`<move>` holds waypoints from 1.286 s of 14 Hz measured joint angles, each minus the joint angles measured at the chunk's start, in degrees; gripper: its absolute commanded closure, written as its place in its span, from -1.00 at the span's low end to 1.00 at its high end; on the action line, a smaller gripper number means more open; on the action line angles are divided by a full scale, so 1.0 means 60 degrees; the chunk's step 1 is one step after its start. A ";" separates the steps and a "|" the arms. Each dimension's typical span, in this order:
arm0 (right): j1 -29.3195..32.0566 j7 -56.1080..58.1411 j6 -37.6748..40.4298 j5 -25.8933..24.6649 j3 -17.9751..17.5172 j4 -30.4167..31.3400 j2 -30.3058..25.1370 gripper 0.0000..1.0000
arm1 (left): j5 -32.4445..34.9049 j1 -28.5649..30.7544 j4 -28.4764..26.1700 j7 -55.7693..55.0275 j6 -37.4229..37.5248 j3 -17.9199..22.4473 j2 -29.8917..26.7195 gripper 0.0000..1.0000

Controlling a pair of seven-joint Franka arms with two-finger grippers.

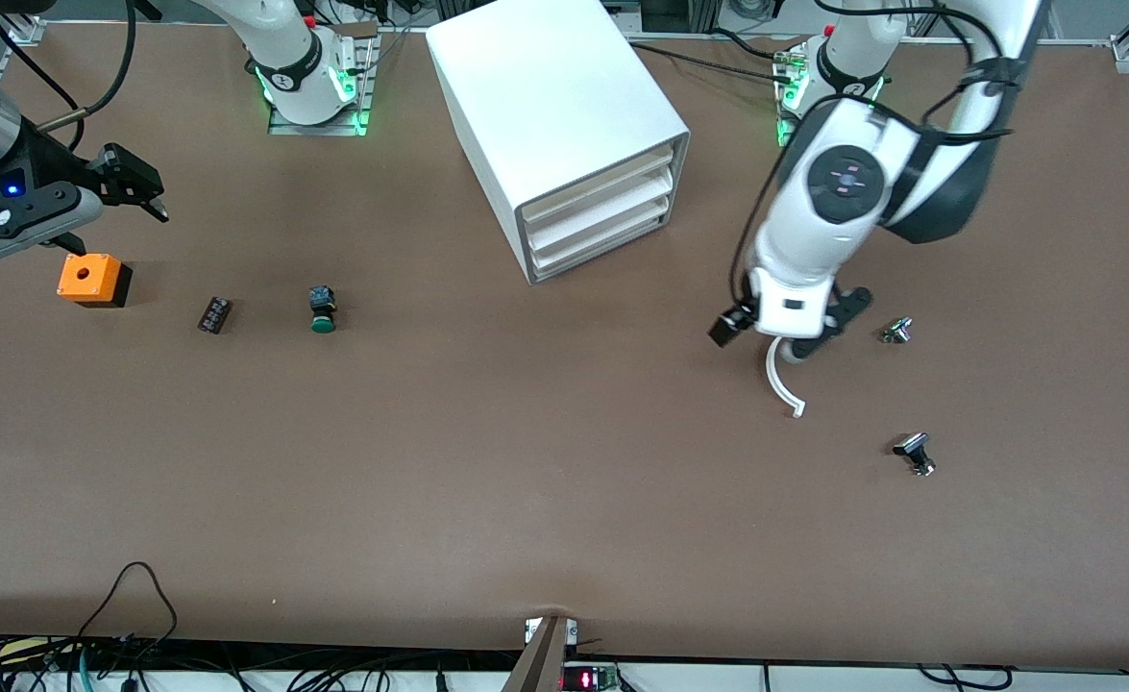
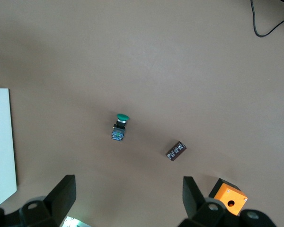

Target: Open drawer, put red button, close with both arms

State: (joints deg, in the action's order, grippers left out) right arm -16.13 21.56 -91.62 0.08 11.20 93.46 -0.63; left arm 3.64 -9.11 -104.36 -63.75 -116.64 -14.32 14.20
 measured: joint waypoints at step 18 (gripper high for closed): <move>0.0573 0.0166 0.0104 0.0000 -0.0333 -0.0008 0.0005 -1.00 | -0.0376 0.2449 0.2390 0.9197 0.4800 0.0789 -0.1097 -1.00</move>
State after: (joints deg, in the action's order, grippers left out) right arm -12.70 22.56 -90.99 0.08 9.20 93.42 -0.60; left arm 1.38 5.58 -90.02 -8.57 -87.84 -9.59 7.62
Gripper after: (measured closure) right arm 0.000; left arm 0.000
